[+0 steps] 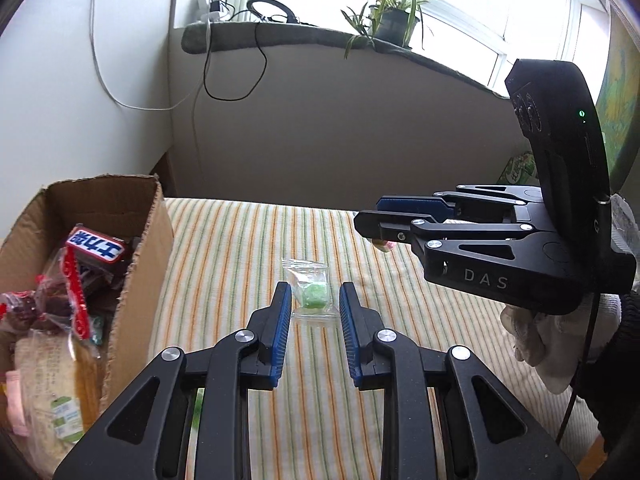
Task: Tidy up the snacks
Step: 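Carry the green packet with the left tool into the box while the right tool carries the egg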
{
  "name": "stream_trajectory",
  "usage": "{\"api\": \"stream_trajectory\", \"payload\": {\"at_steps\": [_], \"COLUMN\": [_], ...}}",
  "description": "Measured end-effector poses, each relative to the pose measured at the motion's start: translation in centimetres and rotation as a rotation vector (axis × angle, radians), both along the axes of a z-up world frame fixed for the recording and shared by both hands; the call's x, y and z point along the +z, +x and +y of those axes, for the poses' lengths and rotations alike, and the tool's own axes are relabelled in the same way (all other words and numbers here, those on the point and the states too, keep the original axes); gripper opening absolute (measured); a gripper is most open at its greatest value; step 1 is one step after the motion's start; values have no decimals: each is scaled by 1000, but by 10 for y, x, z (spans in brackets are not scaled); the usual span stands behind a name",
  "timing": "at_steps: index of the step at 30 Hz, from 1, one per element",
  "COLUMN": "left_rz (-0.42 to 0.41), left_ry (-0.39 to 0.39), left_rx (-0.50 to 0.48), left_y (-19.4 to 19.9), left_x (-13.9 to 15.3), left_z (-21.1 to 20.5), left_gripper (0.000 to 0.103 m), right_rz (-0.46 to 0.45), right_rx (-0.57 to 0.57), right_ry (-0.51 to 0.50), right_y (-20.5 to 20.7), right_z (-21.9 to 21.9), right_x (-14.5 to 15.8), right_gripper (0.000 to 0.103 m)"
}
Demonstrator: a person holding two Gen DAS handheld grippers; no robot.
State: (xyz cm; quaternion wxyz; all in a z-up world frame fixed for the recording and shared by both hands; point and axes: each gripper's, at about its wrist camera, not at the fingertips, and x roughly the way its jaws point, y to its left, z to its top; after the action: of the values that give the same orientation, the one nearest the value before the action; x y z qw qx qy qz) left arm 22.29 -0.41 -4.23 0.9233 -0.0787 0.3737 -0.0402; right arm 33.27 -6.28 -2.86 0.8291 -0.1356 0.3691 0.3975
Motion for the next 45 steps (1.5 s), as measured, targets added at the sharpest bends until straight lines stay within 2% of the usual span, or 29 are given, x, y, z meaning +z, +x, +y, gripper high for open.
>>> {"api": "stream_trajectory", "payload": {"at_steps": [15,28,36,38,39,40,42,45], "left_rz": [-83,-72,-71,-69,-65,-60,-61,-61], "left_ry": [5,10,-5,-4,-4,-2,-6,-13], "left_rx": [96,220,269,272,271,276,285,296], "left_y": [-66,-101,-110,-110,-109,-109,-109,-110], "left_x": [39,36,34,33,32,32,32,32], "left_z": [48,113,135,137,137,138,140,142], "left_gripper": [23,23,23,23,24,24,25,37], "right_rz": [-41,-15,4,1,-4,-9,-9,-4], "right_rx": [147,281,301,292,286,281,272,257], "right_ry": [40,29,21,23,29,35,44,50], "right_y": [-62,-96,-100,-100,-99,-99,-98,-95], "right_z": [73,158,178,178,177,176,173,166], "right_x": [43,38,31,33,34,36,39,41], "right_gripper": [28,28,32,43,56,63,63,63]}}
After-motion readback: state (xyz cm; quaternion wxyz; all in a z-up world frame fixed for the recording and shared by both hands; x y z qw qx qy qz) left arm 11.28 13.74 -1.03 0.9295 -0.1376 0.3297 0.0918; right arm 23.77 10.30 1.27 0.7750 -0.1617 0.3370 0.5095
